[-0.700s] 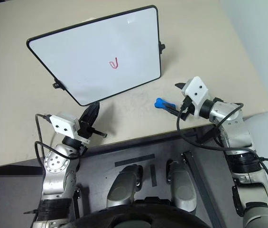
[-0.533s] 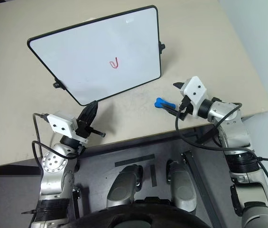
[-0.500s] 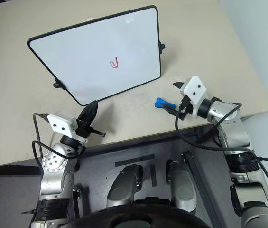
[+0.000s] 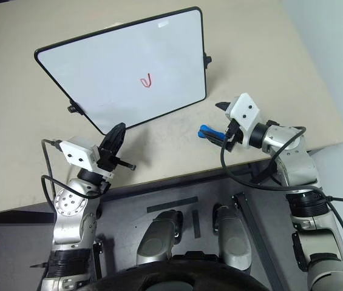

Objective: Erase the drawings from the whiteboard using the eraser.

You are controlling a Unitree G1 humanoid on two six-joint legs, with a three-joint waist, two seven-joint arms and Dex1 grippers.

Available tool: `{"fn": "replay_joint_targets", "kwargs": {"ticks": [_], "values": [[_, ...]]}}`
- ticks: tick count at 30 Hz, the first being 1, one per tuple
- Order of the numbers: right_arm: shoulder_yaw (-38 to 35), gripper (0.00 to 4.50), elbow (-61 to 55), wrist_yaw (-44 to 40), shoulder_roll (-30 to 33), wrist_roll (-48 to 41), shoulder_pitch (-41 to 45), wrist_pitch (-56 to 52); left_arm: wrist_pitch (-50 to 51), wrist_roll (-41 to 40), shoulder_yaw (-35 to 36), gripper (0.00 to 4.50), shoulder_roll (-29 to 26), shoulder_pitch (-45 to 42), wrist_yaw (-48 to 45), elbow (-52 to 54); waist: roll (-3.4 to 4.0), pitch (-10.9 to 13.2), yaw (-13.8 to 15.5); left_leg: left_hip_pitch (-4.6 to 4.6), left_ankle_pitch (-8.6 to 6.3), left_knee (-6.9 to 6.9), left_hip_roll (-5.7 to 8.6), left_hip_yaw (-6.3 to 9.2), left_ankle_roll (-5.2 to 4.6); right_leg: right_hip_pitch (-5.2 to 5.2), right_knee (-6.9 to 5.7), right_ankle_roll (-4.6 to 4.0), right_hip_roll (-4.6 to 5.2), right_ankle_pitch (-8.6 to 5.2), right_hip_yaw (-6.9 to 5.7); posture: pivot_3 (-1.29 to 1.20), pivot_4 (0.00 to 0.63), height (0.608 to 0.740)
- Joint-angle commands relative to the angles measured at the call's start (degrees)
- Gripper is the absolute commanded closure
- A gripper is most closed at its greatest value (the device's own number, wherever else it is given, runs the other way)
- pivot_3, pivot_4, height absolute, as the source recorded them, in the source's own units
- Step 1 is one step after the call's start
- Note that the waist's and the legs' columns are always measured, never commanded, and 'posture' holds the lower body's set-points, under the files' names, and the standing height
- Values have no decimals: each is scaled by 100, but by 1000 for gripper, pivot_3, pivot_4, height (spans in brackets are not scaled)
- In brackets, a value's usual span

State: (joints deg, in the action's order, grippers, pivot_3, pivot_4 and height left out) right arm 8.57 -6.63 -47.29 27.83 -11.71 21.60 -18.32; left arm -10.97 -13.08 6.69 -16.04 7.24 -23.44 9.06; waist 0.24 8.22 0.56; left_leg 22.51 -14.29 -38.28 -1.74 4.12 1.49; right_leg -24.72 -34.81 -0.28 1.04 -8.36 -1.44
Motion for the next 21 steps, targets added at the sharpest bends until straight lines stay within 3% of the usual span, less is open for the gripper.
{"fn": "replay_joint_targets", "kwargs": {"ticks": [1, 21], "values": [[-2, 65, -75, -72, 10, -58, 45, 15, -118, 46, 45, 4500, 49, 147, 95, 343, 0, 0, -2, 0, 0, 0, 0, 0, 0, -1, 0, 0, 0, 0, 0, 0, 150, 740], [185, 65, 179, -89, 166, 64, 55, -557, -428, -17, 43, 4500, 146, 233, 56, 238, 0, 0, 1, 0, 0, 0, 0, 0, 1, 0, 0, 0, -1, -1, 0, 0, 150, 740]]}}
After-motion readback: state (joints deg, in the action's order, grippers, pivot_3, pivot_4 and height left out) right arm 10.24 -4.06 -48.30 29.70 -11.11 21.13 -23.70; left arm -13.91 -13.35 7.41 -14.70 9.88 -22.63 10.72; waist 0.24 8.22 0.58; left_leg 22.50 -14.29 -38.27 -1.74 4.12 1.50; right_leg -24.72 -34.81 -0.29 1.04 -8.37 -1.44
